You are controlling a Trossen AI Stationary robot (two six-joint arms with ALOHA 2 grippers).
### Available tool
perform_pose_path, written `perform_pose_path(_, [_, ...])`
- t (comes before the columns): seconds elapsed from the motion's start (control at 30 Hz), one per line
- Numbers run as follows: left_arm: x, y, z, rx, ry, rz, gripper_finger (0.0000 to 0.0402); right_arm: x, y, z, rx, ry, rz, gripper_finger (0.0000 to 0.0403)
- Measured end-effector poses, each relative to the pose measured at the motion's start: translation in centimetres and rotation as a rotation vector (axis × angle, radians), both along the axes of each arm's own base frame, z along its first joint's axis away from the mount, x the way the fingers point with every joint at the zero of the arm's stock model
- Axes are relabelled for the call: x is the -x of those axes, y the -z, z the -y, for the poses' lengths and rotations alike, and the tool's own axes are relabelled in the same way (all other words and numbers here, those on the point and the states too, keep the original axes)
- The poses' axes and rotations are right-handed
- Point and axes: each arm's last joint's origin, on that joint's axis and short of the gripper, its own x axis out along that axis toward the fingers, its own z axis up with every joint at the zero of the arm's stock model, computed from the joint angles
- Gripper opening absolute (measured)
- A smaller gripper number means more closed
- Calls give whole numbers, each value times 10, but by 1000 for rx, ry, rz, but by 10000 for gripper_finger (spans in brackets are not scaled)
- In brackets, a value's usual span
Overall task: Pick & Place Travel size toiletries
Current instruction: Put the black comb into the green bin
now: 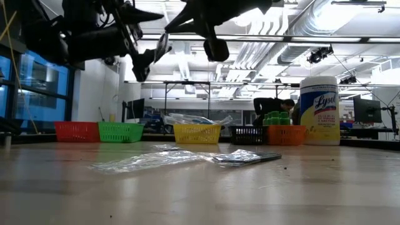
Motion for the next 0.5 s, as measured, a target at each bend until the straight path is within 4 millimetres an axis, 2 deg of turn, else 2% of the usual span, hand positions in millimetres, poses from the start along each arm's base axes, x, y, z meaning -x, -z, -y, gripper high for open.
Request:
perform_pose_path(0.3, [-2,-4,1,-2,43,10,289,-1,-2,6,16,35,20,3])
perform_pose_path(0.5, [-2,-5,0,4,38,9,222,-1,-2,5,18,29,19,3])
